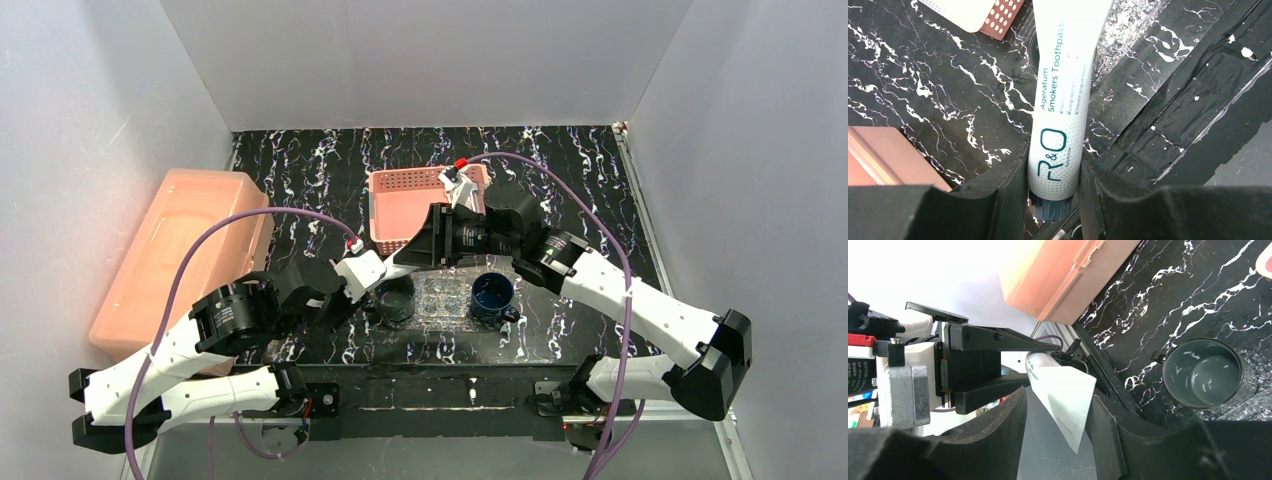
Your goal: Prepare toiletry sets of a toothbrush and toothpaste on the tray
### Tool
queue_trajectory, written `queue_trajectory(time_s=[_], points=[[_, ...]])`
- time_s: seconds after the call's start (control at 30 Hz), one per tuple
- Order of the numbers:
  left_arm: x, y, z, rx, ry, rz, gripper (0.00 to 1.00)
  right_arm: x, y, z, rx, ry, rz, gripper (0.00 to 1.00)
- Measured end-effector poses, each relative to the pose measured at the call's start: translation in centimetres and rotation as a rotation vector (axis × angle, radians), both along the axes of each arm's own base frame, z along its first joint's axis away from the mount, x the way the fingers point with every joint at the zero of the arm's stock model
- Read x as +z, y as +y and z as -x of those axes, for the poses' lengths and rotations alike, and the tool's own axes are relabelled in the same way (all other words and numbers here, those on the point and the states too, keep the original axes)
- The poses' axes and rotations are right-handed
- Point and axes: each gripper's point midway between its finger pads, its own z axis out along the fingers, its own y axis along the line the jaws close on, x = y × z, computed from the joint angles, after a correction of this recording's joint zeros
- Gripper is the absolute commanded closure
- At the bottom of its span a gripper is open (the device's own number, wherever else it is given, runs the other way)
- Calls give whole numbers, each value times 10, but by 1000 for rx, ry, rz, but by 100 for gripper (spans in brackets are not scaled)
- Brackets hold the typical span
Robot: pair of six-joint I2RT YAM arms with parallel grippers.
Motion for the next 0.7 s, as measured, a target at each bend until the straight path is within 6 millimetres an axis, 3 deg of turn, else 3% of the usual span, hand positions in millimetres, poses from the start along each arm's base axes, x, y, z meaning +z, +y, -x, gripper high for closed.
queue_trajectory(time_s=[0.4, 0.57, 0.63, 0.7], points=[[0, -1, -1, -2, -3, 1, 100, -9, 4, 3, 31, 29, 8, 60], [0, -1, -1, -2, -3, -1, 100, -11, 5, 4, 41, 37, 7, 80], [-1, 0, -1, 1, -3, -6, 100, -7, 7, 5, 47, 37, -8, 94], [-2, 0, -2, 4, -4, -11, 100, -4, 8, 6, 52, 43, -23, 99]])
